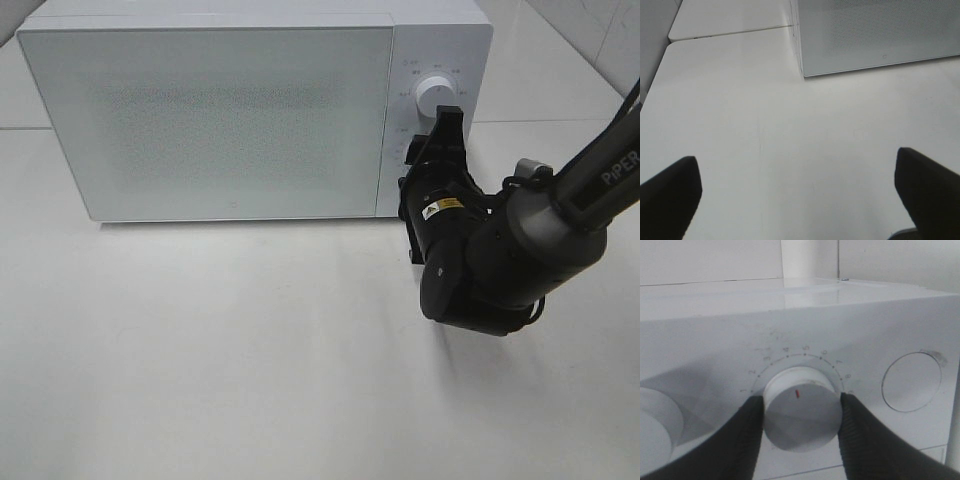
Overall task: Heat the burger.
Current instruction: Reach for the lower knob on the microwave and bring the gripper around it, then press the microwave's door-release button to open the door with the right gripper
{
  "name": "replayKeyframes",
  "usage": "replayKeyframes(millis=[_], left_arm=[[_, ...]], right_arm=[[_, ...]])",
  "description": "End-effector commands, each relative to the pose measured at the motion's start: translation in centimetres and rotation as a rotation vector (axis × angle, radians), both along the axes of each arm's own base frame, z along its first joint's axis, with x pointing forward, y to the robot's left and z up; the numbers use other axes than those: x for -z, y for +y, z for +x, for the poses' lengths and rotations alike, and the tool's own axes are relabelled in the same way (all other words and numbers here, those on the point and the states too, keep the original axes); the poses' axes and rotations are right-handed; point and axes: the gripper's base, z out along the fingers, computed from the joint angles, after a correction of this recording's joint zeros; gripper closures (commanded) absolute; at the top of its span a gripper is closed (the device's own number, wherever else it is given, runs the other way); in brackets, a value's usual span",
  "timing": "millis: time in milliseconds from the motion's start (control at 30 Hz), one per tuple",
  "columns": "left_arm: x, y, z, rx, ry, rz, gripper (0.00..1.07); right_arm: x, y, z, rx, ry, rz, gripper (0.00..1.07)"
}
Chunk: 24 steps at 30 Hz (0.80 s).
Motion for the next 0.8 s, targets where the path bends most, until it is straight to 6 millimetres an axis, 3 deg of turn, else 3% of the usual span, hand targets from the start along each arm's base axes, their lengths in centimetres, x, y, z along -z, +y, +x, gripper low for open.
replayKeyframes(millis=[33,67,133,233,267,300,433,567,800], left_arm=[[0.1,-0.1,-0.2,0.0,-0.009,-0.009,0.09],[0.1,-0.1,-0.2,0.0,-0.009,-0.009,0.09],[0.1,-0.1,-0.2,0.0,-0.009,-0.009,0.09],[0.1,-0.1,-0.2,0.0,-0.009,-0.009,0.09],[0.1,-0.1,-0.2,0.0,-0.009,-0.009,0.09],[0.1,-0.1,-0.2,0.0,-0.009,-0.009,0.09],[0.1,-0.1,-0.2,0.0,-0.009,-0.009,0.09],[0.1,-0.1,-0.2,0.0,-0.009,-0.009,0.09],[0.1,-0.1,-0.2,0.0,-0.009,-0.009,0.09]], right_arm=[[-2.7,1.1,0.5,-0.031,-0.211,0.021,0.87],[-2.7,1.1,0.5,-0.031,-0.211,0.021,0.87],[-2.6,0.8,0.5,0.005,-0.198,0.002,0.52],[-2.5,0.7,0.5,0.009,-0.194,-0.012,0.44],[-2.5,0.7,0.5,0.011,-0.19,-0.058,0.27],[-2.5,0.7,0.5,0.007,-0.183,-0.097,0.16],[-2.1,0.6,0.3,-0.004,-0.152,-0.115,0.14],[-1.3,0.6,-0.4,-0.033,-0.095,-0.147,0.19],[-1.7,0.4,-1.4,-0.098,-0.066,-0.222,0.23]])
